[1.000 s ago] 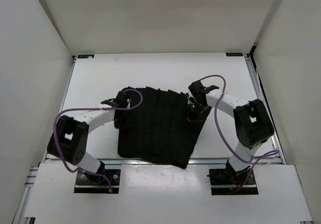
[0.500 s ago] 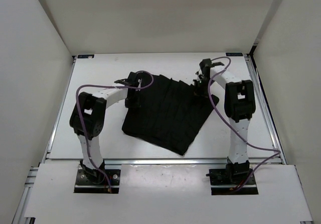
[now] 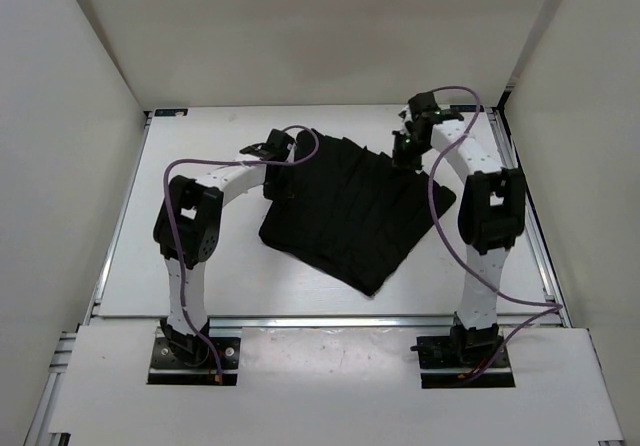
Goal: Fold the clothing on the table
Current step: Fold the skirt
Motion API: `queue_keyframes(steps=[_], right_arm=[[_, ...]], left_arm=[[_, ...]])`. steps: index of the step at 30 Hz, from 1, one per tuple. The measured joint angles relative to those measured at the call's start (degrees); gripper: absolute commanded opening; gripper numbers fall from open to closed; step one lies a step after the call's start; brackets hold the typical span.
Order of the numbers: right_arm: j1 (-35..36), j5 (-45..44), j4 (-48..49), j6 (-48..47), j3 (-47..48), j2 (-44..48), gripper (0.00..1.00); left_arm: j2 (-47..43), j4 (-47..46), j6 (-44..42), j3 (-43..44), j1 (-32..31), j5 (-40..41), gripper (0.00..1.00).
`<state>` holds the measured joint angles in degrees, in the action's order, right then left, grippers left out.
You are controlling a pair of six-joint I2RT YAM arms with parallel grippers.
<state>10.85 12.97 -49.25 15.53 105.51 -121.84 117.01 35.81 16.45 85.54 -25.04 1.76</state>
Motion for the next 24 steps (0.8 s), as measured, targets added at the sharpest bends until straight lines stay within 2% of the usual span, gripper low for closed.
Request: queue_keyframes(steps=[4,6,9,13,19,24], right_arm=[[9.6,0.0,3.0,2.2,-15.0,13.3,0.00],[13.3,0.9,4.4,3.6,-21.9,17.1,0.00],[14.9,1.8,5.9,5.6,-30.6,18.0,0.00],[13.6,1.3,6.3,7.8,-39.7,15.4,0.00],[8.2,3.8,5.4,9.1,-40.0,14.0,0.00],[3.2,3.7,2.8,7.6,-29.2,6.8,0.00]], left_arm=[[-3.8,-0.6,0.2,-4.0,1.8,-0.7,0.00],[-5.2,-1.3,0.2,-6.0,2.5,-0.8,0.00],[-6.3,-1.8,0.2,-8.9,3.3,-0.8,0.00],[-7.3,-3.0,0.1,-12.8,3.2,-0.9,0.00],[-12.0,-5.8,0.9,-19.6,3.0,-2.3,0.00],[-14.9,-9.0,1.9,-24.1,1.9,-3.1,0.00]])
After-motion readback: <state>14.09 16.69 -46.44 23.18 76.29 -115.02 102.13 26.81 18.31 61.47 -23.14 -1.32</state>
